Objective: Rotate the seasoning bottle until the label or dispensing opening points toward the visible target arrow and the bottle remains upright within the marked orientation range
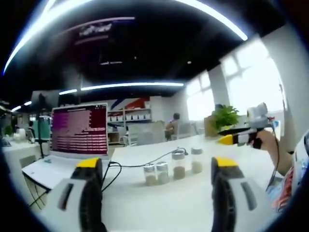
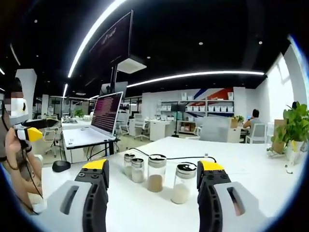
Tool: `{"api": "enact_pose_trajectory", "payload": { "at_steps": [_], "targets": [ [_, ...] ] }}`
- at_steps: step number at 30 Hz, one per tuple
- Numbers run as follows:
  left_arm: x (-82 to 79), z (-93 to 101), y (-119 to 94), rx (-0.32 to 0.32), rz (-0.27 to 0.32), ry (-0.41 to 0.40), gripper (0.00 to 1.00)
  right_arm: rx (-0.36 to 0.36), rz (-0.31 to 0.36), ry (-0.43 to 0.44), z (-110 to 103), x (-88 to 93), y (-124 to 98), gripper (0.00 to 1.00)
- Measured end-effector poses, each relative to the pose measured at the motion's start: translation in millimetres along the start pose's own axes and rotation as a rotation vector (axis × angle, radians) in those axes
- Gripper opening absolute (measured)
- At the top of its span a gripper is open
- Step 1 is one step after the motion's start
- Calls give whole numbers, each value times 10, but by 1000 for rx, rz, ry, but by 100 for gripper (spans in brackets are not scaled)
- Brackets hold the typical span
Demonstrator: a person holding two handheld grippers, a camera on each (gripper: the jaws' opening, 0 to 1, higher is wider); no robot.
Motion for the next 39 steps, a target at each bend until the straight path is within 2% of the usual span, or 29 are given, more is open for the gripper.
{"api": "enact_pose_trajectory", "payload": {
  "at_steps": [9, 16, 20, 24, 31, 39],
  "targets": [
    [-13, 41, -18, 13, 5, -2, 97, 4, -29, -2, 16, 137, 228, 74],
    [-1, 48, -25, 23, 0, -8, 96, -35, -22, -20, -102, 162, 396, 72],
    [-29, 35, -48, 27, 22, -38, 95, -44, -34, -25, -143, 189, 486, 71],
    [-30, 22, -35, 20, 23, -31, 95, -20, -37, -48, -115, 215, 553, 72],
    [28, 64, 9, 37, -8, -28, 94, -8, -10, -24, -62, 181, 683, 68],
    [14, 62, 9, 45, 2, -40, 94, -5, -23, -35, -103, 237, 864, 66]
  ]
}}
Point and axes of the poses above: the point that each gripper's makers call its tool centre point, and the gripper's own axes: y roughly forward along the fingers, z roughly to its right, x roughly out of its underside, the point moved 2 cm from there along -y, roughly backward along the fingers
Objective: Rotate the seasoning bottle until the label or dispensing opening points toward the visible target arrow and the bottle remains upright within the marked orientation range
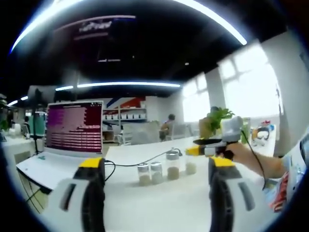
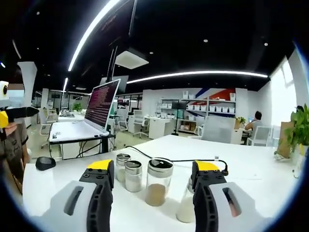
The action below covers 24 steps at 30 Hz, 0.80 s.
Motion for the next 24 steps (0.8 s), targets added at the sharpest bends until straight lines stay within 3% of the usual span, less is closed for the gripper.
{"api": "enact_pose_trajectory", "payload": {
  "at_steps": [3, 17, 24],
  "targets": [
    [-37, 11, -21, 13, 22, -9, 93, 5, -40, 5, 5, 110, 125, 66],
    [-31, 45, 5, 28, 20, -8, 92, 19, -61, 41, 9, 306, 371, 61],
    [-24, 40, 11, 27, 20, -7, 91, 34, -51, 7, 31, 365, 464, 60]
  ]
}}
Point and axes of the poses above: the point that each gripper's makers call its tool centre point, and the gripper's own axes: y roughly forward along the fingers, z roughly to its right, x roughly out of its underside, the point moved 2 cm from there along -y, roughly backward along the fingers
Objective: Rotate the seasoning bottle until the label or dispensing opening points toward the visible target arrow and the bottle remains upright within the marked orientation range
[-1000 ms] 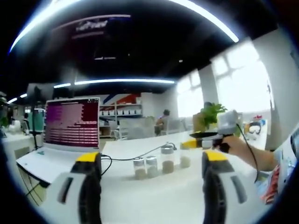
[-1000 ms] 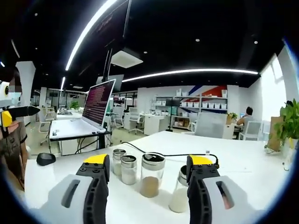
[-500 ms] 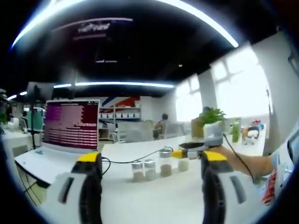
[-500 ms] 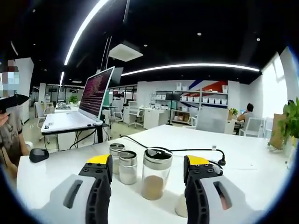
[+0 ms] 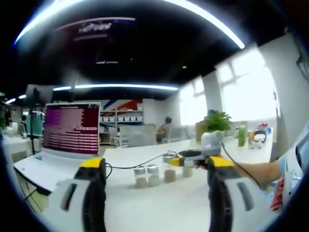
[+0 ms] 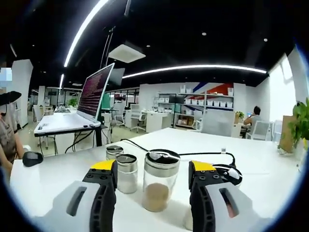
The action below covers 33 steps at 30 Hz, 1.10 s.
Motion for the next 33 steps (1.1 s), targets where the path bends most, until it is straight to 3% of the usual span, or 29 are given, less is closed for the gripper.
{"api": "enact_pose_trajectory", "payload": {
  "at_steps": [16, 20, 29, 33],
  "targets": [
    [-4, -31, 70, 9, 4, 3, 89, 33, 3, 32, 69, 58, 292, 53],
    [17, -54, 79, 1, -6, 1, 89, 48, 4, 26, 86, 91, 330, 45],
    [11, -56, 91, 11, 0, -4, 88, 81, 9, 12, 136, 105, 447, 45],
    [19, -70, 92, 12, -6, -4, 88, 82, 24, 55, 144, 74, 491, 47]
  ]
}}
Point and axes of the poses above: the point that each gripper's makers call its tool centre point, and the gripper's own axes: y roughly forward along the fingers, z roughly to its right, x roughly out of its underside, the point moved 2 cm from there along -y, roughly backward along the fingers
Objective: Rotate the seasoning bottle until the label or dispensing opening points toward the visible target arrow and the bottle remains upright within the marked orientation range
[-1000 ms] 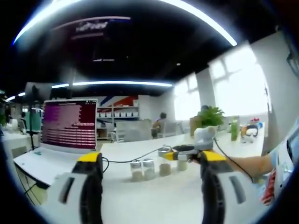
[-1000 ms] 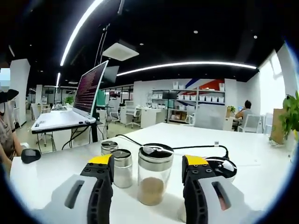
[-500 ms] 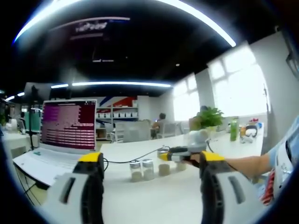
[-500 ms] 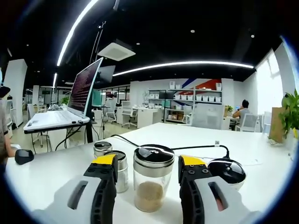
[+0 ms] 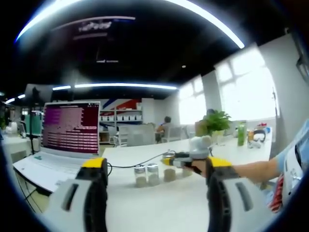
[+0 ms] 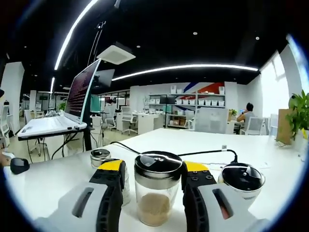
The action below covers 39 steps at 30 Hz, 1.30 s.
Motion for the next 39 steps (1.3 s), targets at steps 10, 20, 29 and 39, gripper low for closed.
{"api": "enact_pose_trajectory", "payload": {
  "at_steps": [10, 20, 29, 39],
  "targets": [
    [-4, 43, -13, 17, 9, -4, 88, 43, 25, -70, 23, -31, 101, 45],
    [15, 47, -28, 23, 8, -10, 87, 68, 37, -51, 60, -2, 128, 42],
    [20, 56, -20, 34, 2, -3, 86, 41, 24, -36, 43, 7, 134, 42],
    [-2, 107, -17, 53, 14, 1, 84, 26, 23, -62, -6, -10, 113, 41]
  ]
}}
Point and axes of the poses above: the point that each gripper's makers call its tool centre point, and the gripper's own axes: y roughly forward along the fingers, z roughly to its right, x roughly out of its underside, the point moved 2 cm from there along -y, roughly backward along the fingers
